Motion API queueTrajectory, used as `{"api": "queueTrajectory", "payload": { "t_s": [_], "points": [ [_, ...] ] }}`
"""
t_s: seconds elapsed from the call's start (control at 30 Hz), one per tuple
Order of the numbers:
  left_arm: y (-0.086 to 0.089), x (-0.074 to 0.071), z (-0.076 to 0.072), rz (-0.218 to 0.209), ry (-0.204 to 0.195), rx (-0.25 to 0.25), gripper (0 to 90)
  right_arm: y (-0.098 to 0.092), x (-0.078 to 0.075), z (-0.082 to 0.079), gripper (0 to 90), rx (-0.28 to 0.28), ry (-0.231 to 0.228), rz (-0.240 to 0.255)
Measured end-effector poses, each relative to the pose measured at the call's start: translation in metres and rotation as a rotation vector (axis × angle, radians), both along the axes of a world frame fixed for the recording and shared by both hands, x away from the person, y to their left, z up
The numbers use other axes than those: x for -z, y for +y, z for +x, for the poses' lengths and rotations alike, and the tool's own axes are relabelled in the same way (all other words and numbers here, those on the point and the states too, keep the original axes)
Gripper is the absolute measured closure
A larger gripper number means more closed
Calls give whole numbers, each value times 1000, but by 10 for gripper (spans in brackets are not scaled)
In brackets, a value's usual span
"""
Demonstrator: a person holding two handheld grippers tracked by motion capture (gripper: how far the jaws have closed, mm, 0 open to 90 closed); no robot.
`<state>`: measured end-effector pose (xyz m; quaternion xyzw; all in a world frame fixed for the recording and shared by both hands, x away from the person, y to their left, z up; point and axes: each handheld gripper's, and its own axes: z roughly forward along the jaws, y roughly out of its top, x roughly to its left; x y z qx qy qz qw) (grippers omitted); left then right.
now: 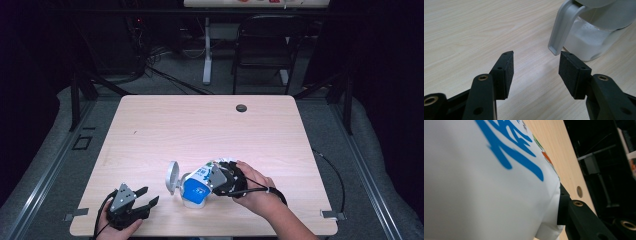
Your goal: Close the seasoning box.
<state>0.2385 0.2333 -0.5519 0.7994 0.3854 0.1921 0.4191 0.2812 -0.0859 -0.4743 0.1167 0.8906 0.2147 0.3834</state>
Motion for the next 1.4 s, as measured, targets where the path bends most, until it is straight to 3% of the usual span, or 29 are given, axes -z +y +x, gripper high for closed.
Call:
{"api": "queueTrajectory", "payload": {
  "t_s": [0.6, 0.87, 1.23, 1.4],
  "points": [
    [0, 0, 0, -2, -2, -2, 466, -9, 12, 10, 738, 58, 195, 177],
    [0, 0, 0, -2, -2, -2, 466, -16, 14, 15, 738, 95, 281, 309],
    [-1, 0, 0, 1, -2, -1, 466, -25, 14, 19, 738, 153, 341, 453],
    [-1, 0, 0, 3, -3, 1, 466, -31, 15, 21, 738, 169, 370, 495]
  ]
}}
